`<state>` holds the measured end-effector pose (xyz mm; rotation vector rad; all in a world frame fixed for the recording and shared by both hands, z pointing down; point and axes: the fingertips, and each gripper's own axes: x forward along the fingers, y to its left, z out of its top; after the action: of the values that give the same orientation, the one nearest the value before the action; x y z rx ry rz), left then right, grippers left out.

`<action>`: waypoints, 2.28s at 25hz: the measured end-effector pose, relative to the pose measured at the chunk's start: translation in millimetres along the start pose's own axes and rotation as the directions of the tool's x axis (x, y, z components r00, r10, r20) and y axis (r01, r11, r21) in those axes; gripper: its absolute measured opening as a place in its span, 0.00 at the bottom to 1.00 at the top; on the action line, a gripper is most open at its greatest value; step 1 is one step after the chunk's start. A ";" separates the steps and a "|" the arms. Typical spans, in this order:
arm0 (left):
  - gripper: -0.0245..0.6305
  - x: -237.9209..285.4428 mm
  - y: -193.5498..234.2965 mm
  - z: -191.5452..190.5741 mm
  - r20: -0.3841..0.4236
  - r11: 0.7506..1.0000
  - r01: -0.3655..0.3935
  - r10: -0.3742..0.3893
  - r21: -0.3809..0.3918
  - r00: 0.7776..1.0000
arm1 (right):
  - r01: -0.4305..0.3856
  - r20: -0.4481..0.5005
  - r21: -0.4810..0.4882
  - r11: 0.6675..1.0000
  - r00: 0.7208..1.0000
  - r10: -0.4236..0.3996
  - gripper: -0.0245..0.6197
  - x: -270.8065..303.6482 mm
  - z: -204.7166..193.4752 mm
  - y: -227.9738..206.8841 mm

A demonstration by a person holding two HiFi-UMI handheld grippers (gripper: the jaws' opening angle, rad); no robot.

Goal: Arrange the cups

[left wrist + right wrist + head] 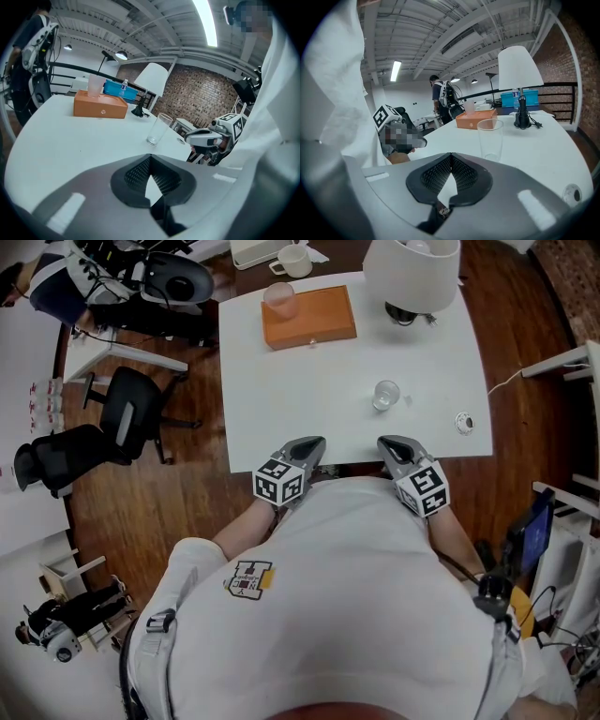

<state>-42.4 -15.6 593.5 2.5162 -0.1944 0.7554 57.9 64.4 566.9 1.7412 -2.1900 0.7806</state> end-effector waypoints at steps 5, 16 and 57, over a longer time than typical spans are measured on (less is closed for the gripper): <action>0.04 0.9 -6.5 3.8 0.008 0.999 0.018 -0.018 0.032 1.000 | 0.009 0.008 0.008 1.000 1.000 -0.009 0.04 -2.1 0.1 -0.9; 0.04 5.7 -7.7 12.7 0.000 0.999 0.032 -0.032 0.037 0.999 | 0.033 0.027 0.023 0.999 0.999 -0.034 0.04 -6.6 2.6 -5.1; 0.04 66.3 -32.7 12.2 -0.026 0.993 -0.110 0.108 -0.050 0.994 | -0.093 -0.080 -0.422 0.902 0.995 0.065 0.48 76.0 25.5 -86.5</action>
<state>27.6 7.0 607.2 2.4632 -0.3412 0.8122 124.0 -25.1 605.7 1.3979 -2.1911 0.3275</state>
